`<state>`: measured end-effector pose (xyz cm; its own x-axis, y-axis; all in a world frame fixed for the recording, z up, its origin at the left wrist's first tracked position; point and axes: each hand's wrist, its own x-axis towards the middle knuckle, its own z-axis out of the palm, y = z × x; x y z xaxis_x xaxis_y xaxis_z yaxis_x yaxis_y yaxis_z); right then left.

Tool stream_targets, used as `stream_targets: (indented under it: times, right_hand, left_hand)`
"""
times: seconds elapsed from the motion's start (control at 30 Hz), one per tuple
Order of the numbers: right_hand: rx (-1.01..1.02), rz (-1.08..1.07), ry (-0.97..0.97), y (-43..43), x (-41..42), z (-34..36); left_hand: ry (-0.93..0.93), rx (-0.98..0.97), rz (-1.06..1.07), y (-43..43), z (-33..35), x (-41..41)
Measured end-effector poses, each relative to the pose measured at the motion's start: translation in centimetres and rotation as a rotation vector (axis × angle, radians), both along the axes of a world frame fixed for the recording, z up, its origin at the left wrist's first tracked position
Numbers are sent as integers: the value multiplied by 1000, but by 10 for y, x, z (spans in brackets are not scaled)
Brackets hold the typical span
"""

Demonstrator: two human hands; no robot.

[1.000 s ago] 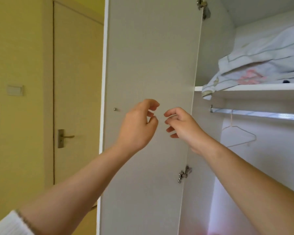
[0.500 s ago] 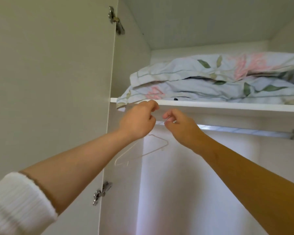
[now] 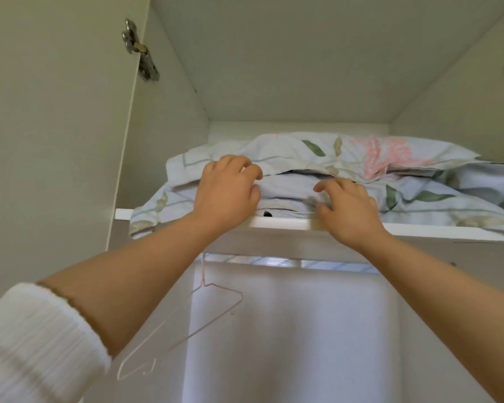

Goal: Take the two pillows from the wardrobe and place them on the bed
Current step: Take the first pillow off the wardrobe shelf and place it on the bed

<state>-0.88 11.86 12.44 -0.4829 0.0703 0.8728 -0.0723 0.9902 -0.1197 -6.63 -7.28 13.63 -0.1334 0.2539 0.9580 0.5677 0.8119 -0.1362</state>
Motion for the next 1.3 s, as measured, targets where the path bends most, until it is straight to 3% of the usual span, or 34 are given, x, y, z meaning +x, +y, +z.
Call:
stream_targets:
  times: [0.17, 0.27, 0.53, 0.7, 0.87, 1.0, 1.1, 1.3]
  right_hand:
    - [-31, 21, 14, -11, -34, 22]
    - [6, 24, -5, -11, -48, 26]
    - [-36, 66, -288, 4, -68, 29]
    - [-1, 73, -302, 8, -72, 29]
    - [22, 94, -304, 11, -75, 28]
    - [12, 117, -303, 11, -73, 29]
    - [11, 113, -304, 11, -71, 28]
    - [-43, 143, -267, 10, -69, 28]
  left_hand:
    - [44, 9, 121, -2, 30, -41]
    - [-121, 50, 182, 1, 46, -56]
    - [-430, 168, 217, 2, 66, -71]
    - [-691, 446, 131, -8, 74, -83]
    - [-526, 447, 311, 0, 57, -89]
    - [-522, 449, 279, -4, 61, -78]
    - [-508, 277, 328, -11, 82, -65]
    - [-305, 290, 247, -10, 123, -8]
